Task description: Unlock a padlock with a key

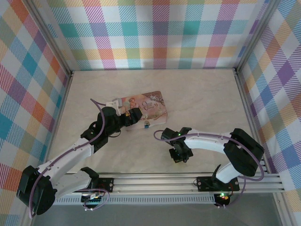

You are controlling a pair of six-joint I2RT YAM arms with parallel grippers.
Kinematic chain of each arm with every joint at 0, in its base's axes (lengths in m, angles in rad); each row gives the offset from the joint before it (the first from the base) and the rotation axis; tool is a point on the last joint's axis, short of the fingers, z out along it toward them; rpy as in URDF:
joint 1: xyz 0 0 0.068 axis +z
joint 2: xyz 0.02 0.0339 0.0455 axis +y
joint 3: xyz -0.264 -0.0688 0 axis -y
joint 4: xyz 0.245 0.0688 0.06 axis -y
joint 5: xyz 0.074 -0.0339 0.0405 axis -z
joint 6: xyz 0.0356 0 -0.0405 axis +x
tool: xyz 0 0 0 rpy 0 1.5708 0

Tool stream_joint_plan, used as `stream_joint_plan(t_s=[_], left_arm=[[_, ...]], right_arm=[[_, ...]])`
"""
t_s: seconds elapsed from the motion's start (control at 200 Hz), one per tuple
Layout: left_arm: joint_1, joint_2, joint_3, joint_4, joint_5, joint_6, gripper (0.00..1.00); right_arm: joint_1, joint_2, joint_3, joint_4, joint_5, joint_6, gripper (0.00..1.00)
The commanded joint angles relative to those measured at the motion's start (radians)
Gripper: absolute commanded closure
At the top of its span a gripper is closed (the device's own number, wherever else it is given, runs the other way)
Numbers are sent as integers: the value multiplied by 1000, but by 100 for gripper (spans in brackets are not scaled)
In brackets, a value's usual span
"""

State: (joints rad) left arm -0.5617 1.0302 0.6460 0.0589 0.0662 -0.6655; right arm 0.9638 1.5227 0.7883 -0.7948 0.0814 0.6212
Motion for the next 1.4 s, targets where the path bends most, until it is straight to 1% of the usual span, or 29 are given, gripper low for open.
stream_joint_plan(t_s=[0.0, 0.1, 0.325, 0.485, 0.585, 0.73, 0.91, 0.98, 1.06, 1.11, 1.245, 1.345, 1.395], left_arm=[[-9, -13, 37, -15, -6, 16, 0], [-9, -14, 36, -21, -9, 17, 0], [-9, -19, 37, -26, -13, 19, 0], [-9, -30, 37, -27, -13, 16, 0], [-9, -36, 38, -7, -3, -9, 0], [-9, -36, 34, 60, 31, -85, 0], [-9, -22, 48, 110, 68, -160, 1], [-9, -3, 68, 105, 94, -186, 2], [-10, 27, 114, 75, 142, -194, 5], [-11, 49, 144, 56, 177, -188, 7], [-28, 96, 231, -40, 245, -115, 14], [-42, 119, 293, -123, 289, -49, 19], [-46, 123, 318, -160, 308, -21, 20]], right_arm=[[7, 32, -15, 7, 9, 1, 82], [7, 18, -12, -11, 27, -1, 86], [7, -31, -1, -41, 56, -3, 100], [1, -112, 0, -20, 45, -2, 100], [-23, -201, -11, 53, -27, -9, 100], [-87, -381, -60, 245, -165, -11, 100], [-136, -512, -40, 330, -237, -68, 100], [-140, -536, -30, 357, -250, -127, 100], [-140, -546, 1, 338, -203, -226, 100], [-140, -548, 22, 324, -169, -318, 100], [-135, -549, 65, 340, -94, -548, 100], [-120, -558, 77, 412, -55, -709, 100], [-107, -563, 75, 455, -39, -825, 100]])
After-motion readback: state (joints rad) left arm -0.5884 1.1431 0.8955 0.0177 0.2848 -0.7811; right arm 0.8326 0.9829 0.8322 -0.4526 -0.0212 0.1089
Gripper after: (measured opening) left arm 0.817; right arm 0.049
